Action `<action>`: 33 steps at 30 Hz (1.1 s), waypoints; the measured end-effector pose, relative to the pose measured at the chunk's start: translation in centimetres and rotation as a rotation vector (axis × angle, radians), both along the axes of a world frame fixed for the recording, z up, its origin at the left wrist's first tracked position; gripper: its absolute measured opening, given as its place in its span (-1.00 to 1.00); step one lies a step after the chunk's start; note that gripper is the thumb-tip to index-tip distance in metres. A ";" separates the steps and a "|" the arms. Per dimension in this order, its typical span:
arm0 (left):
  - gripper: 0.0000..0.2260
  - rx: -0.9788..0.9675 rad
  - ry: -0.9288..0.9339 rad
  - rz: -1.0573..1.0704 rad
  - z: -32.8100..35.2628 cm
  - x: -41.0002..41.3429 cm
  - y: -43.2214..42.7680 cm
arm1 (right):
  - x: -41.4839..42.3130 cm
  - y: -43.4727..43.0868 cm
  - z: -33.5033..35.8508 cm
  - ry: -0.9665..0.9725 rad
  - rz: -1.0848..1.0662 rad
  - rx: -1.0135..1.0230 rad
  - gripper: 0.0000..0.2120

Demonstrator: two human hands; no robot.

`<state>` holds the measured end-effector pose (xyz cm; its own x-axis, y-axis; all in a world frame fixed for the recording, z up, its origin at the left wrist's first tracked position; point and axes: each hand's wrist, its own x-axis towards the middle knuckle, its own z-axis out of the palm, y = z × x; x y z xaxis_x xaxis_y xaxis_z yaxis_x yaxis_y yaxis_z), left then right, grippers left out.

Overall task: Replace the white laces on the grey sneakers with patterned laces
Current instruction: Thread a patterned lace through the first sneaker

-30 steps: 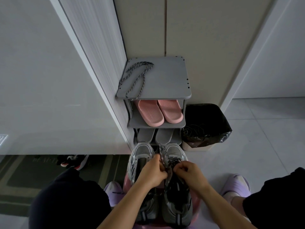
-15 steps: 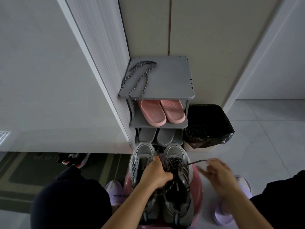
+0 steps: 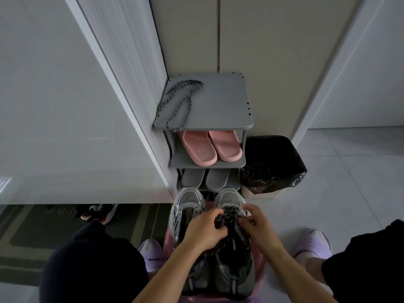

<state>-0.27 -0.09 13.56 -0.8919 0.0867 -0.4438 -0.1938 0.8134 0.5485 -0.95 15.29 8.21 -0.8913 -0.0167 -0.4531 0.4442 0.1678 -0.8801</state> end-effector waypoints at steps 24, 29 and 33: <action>-0.79 -0.335 -0.019 -0.225 0.5 2.0 0.0 | -1.4 3.6 2.2 -0.101 0.165 -0.059 -0.86; -0.90 0.179 0.055 0.105 2.0 -0.6 -3.3 | -1.0 4.0 3.3 -0.175 0.188 -0.197 -0.81; -0.88 0.285 0.127 0.091 1.8 -1.4 -4.3 | -0.8 4.0 3.4 -0.219 0.250 -0.192 -0.90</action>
